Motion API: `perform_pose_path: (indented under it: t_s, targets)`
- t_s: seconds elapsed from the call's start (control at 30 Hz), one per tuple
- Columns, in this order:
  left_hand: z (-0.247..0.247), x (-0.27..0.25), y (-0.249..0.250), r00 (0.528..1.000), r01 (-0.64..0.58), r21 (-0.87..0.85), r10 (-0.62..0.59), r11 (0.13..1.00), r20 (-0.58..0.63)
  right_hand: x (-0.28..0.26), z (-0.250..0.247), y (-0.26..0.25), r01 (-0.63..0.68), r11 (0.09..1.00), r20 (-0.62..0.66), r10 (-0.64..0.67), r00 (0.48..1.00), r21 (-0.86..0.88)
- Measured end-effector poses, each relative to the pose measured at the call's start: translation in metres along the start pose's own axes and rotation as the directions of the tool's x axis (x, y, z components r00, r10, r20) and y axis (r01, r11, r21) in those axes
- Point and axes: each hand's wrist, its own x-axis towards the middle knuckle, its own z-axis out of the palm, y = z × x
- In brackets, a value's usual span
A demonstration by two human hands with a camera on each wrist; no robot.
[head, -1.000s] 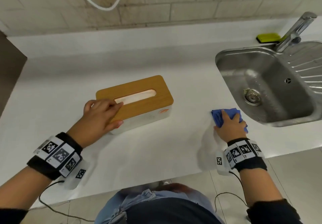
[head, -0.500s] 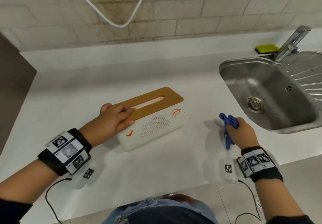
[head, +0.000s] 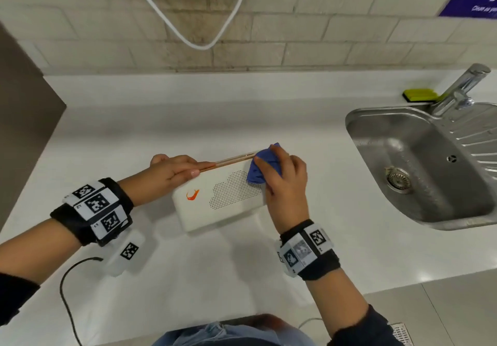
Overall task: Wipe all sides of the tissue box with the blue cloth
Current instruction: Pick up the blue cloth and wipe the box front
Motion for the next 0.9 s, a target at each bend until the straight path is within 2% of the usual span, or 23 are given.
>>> perform_pose_path:
  t_s: [0.07, 0.17, 0.23, 0.33, 0.53, 0.6, 0.7, 0.8, 0.9]
  targets:
    - [0.0, 0.002, -0.001, 1.0, 0.016, -0.018, -0.016, 1.0, -0.012, -0.001, 0.011, 0.003, -0.019, 1.0, 0.059, 0.019, 0.998, -0.005]
    - [-0.003, 0.006, -0.003, 0.999, 0.044, -0.035, -0.044, 0.998, -0.019, -0.001, 0.016, 0.009, -0.036, 0.999, 0.031, 0.036, 0.999, -0.005]
    - [-0.005, 0.008, -0.004, 0.998, 0.05, -0.038, -0.051, 0.998, -0.027, -0.006, 0.013, 0.013, -0.06, 0.998, 0.061, 0.058, 0.996, 0.018]
    - [-0.006, 0.009, -0.006, 0.999, 0.046, -0.044, -0.047, 0.998, -0.025, -0.017, 0.003, 0.023, -0.017, 1.0, 0.072, 0.018, 0.997, -0.015]
    - [-0.006, 0.011, -0.006, 0.999, 0.047, -0.041, -0.048, 0.998, -0.003, -0.023, -0.045, 0.029, -0.002, 0.992, 0.256, 0.035, 0.966, -0.127]
    - [-0.006, 0.012, -0.006, 0.999, 0.054, -0.054, -0.054, 0.997, 0.002, -0.019, -0.057, 0.017, -0.001, 0.999, 0.214, 0.01, 0.977, -0.044]
    - [-0.004, 0.011, -0.007, 0.998, 0.069, -0.095, -0.07, 0.993, -0.006, -0.003, -0.052, -0.01, -0.018, 0.99, 0.087, 0.007, 0.996, 0.136]
    - [-0.003, 0.009, -0.003, 0.999, 0.044, -0.103, -0.046, 0.994, -0.021, 0.016, -0.023, -0.016, 0.013, 0.987, -0.007, -0.012, 1.0, 0.161]
    - [-0.001, 0.007, -0.001, 0.999, 0.035, -0.108, -0.037, 0.994, -0.025, 0.022, 0.006, 0.0, 0.018, 0.988, 0.014, -0.021, 1.0, 0.157]
